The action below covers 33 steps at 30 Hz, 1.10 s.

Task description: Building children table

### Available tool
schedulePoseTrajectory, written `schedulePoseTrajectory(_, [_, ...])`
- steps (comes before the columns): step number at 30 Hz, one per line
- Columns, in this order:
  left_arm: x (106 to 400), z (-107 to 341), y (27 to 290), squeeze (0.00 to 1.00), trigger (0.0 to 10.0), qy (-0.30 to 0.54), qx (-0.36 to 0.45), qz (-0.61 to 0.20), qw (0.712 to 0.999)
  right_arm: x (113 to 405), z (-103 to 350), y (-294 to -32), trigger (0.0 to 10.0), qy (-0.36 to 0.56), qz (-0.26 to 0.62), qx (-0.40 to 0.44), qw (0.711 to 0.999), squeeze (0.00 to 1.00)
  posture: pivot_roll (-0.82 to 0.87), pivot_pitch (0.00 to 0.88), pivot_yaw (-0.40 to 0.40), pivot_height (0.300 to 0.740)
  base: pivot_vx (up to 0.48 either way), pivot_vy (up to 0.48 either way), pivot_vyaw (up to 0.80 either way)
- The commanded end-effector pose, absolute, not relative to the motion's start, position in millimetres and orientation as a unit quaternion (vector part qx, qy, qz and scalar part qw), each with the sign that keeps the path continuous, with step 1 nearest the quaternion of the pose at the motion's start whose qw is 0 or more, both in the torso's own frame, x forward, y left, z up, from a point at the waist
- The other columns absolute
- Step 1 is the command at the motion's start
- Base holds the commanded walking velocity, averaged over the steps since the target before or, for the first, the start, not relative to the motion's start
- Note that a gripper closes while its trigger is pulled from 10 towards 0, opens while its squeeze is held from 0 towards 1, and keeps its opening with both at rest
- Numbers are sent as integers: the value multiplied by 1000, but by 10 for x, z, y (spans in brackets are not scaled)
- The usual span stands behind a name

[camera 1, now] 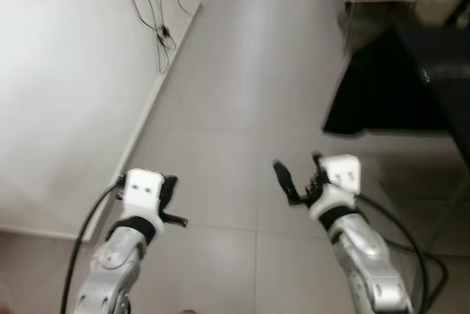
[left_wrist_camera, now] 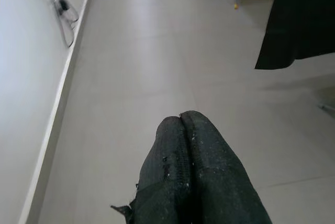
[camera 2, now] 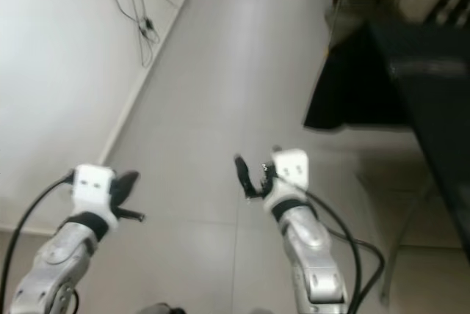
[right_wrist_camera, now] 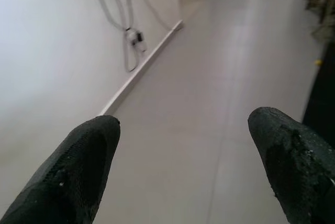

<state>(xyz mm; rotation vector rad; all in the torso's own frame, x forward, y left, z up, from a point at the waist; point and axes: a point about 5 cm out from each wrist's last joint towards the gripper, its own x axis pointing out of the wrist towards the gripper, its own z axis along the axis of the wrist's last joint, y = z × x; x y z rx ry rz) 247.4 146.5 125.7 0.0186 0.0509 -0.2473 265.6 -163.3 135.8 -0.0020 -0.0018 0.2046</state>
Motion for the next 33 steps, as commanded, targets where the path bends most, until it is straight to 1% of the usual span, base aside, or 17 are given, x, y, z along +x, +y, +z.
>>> schedulePoseTrajectory(1, [2456, 1233, 1431, 0, 10000, 29, 6, -131, 991, 2633, 1290, -1672, 10000, 16, 96, 1, 995, 0, -13, 143, 22, 740, 382, 0, 0])
schedulePoseTrajectory(33, [2446, 1213, 1428, 0, 10000, 32, 3, -140, 990, 2653, 1281, -1657, 10000, 14, 96, 5, 995, 0, -11, 132, 24, 740, 354, 0, 0])
